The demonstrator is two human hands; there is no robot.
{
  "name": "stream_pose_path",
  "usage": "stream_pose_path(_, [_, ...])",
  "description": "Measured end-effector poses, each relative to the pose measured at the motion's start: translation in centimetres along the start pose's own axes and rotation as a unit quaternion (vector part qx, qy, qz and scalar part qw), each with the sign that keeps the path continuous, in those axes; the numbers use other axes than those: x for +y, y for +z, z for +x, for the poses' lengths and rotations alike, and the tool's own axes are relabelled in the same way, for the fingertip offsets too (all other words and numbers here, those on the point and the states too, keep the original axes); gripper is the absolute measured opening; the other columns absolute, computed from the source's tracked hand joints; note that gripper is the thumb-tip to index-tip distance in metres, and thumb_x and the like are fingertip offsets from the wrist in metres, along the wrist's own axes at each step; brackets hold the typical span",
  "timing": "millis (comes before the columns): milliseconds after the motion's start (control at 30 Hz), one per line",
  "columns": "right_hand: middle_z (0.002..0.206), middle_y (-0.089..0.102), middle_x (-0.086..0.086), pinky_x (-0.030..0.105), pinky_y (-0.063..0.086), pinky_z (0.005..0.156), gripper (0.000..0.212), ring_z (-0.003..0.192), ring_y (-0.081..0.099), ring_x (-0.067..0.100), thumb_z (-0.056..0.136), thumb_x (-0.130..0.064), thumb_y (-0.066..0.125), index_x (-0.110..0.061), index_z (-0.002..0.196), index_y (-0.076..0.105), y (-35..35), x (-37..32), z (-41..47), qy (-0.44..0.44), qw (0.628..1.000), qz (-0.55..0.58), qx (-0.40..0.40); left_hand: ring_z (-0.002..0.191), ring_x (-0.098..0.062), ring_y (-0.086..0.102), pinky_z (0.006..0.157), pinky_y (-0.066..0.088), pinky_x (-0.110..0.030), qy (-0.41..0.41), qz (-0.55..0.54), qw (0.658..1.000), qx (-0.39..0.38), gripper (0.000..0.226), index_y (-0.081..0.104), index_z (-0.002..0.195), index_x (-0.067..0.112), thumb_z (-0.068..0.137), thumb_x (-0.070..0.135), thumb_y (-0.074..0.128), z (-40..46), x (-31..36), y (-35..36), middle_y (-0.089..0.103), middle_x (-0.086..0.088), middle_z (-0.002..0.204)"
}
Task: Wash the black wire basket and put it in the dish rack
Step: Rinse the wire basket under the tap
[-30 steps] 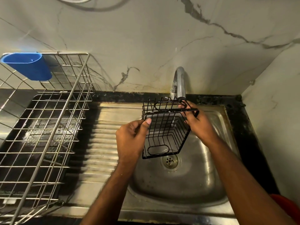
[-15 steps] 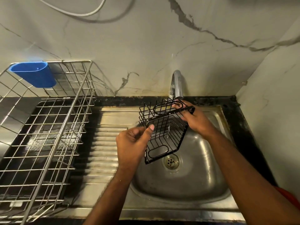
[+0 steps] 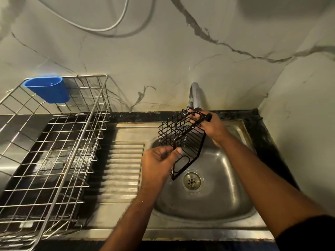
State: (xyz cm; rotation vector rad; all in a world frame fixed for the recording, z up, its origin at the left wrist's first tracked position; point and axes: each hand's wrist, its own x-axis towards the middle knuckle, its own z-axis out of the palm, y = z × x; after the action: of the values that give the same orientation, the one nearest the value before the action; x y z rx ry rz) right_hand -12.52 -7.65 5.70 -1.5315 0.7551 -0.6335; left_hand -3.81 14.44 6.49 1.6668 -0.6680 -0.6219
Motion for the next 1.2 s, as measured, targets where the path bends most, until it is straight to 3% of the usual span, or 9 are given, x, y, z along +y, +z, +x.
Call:
stream_pose_path(100, [0.121, 0.071, 0.004, 0.043, 0.051, 0.101, 0.03, 0.116, 0.066, 0.02, 0.098, -0.018, 0.061, -0.005, 0.125, 0.065, 0.2, 0.3, 1.0, 0.007, 0.999, 0.041, -0.001, 0.078, -0.04, 0.073, 0.066, 0.06, -0.059, -0.038, -0.019, 0.999, 0.004, 0.02, 0.079, 0.094, 0.013, 0.084, 0.03, 0.083, -0.4, -0.2, 0.8, 0.078, -0.009, 0.077])
stream_pose_path(233, [0.121, 0.071, 0.007, 0.042, 0.053, 0.099, 0.032, 0.114, 0.067, 0.021, 0.097, -0.011, 0.061, 0.012, 0.12, 0.059, 0.5, 0.5, 1.8, 0.01, 0.998, 0.064, -0.001, 0.08, -0.037, 0.075, 0.064, 0.061, -0.059, -0.066, -0.033, 0.997, -0.002, 0.027, 0.076, 0.104, 0.006, 0.086, 0.025, 0.082, -0.6, -0.3, 1.2, 0.079, -0.006, 0.085])
stream_pose_path(333, [0.116, 0.073, 0.005, 0.033, 0.056, 0.094, 0.029, 0.11, 0.069, 0.02, 0.096, -0.01, 0.062, 0.007, 0.12, 0.063, 0.9, 0.5, 1.9, 0.009, 0.998, 0.061, 0.002, 0.074, -0.031, 0.072, 0.063, 0.062, -0.057, -0.069, -0.043, 0.997, -0.009, 0.006, 0.077, 0.088, 0.018, 0.085, 0.02, 0.082, -0.7, -0.2, 1.3, 0.077, -0.011, 0.082])
stream_pose_path(400, [0.115, 0.073, 0.007, 0.033, 0.056, 0.092, 0.027, 0.109, 0.07, 0.021, 0.095, -0.01, 0.064, 0.003, 0.118, 0.066, 1.3, 0.5, 2.1, 0.012, 0.998, 0.067, 0.008, 0.073, -0.025, 0.068, 0.063, 0.062, -0.055, -0.066, -0.046, 0.997, -0.011, 0.008, 0.076, 0.081, 0.023, 0.086, 0.019, 0.081, -0.8, -0.2, 1.3, 0.077, -0.014, 0.082])
stream_pose_path(533, [0.105, 0.076, 0.004, 0.029, 0.058, 0.082, 0.01, 0.102, 0.072, 0.019, 0.094, -0.011, 0.065, -0.011, 0.102, 0.07, 2.1, 0.6, 2.5, 0.029, 0.996, 0.082, 0.009, 0.073, -0.016, 0.07, 0.063, 0.063, -0.044, -0.071, -0.058, 0.996, -0.004, 0.02, 0.076, 0.102, 0.007, 0.086, 0.018, 0.081, -0.9, 0.0, 1.1, 0.078, -0.003, 0.079])
stream_pose_path(667, [0.108, 0.075, 0.009, 0.033, 0.058, 0.087, 0.018, 0.102, 0.073, 0.021, 0.093, -0.012, 0.067, -0.003, 0.108, 0.068, 2.8, 0.5, 3.1, 0.049, 0.995, 0.087, 0.009, 0.067, -0.013, 0.066, 0.065, 0.063, -0.05, -0.069, -0.047, 0.996, -0.017, 0.005, 0.075, 0.089, 0.019, 0.088, 0.017, 0.079, -1.0, 0.1, 1.1, 0.073, 0.006, 0.068])
stream_pose_path(933, [0.101, 0.077, 0.004, 0.029, 0.057, 0.082, 0.019, 0.099, 0.073, 0.019, 0.095, -0.013, 0.065, -0.004, 0.111, 0.067, 2.3, 0.4, 2.0, 0.041, 0.996, 0.072, 0.018, 0.08, -0.016, 0.075, 0.068, 0.064, -0.05, -0.083, -0.046, 0.995, 0.006, 0.021, 0.073, 0.106, 0.012, 0.087, 0.019, 0.08, -1.7, 0.9, 1.3, 0.079, -0.004, 0.087])
stream_pose_path(1067, [0.109, 0.075, 0.007, 0.031, 0.056, 0.088, 0.028, 0.106, 0.071, 0.017, 0.096, -0.017, 0.064, -0.006, 0.122, 0.066, 0.6, 0.5, 0.5, 0.044, 0.998, 0.023, 0.034, 0.078, -0.022, 0.072, 0.066, 0.063, -0.051, -0.084, -0.034, 0.996, 0.002, 0.012, 0.072, 0.098, 0.012, 0.089, 0.015, 0.078, -1.6, 0.9, 2.0, 0.077, -0.009, 0.088])
stream_pose_path(1200, [0.113, 0.067, -0.002, 0.022, 0.054, 0.081, 0.031, 0.103, 0.067, 0.011, 0.098, -0.001, 0.055, -0.013, 0.126, 0.063, -1.8, -0.1, -1.5, 0.045, 0.991, -0.055, 0.111, 0.087, -0.022, 0.073, 0.061, 0.064, -0.036, -0.078, -0.008, 0.997, -0.015, 0.018, 0.072, 0.108, 0.004, 0.094, 0.015, 0.072, -0.4, 0.6, 2.7, 0.076, -0.013, 0.096])
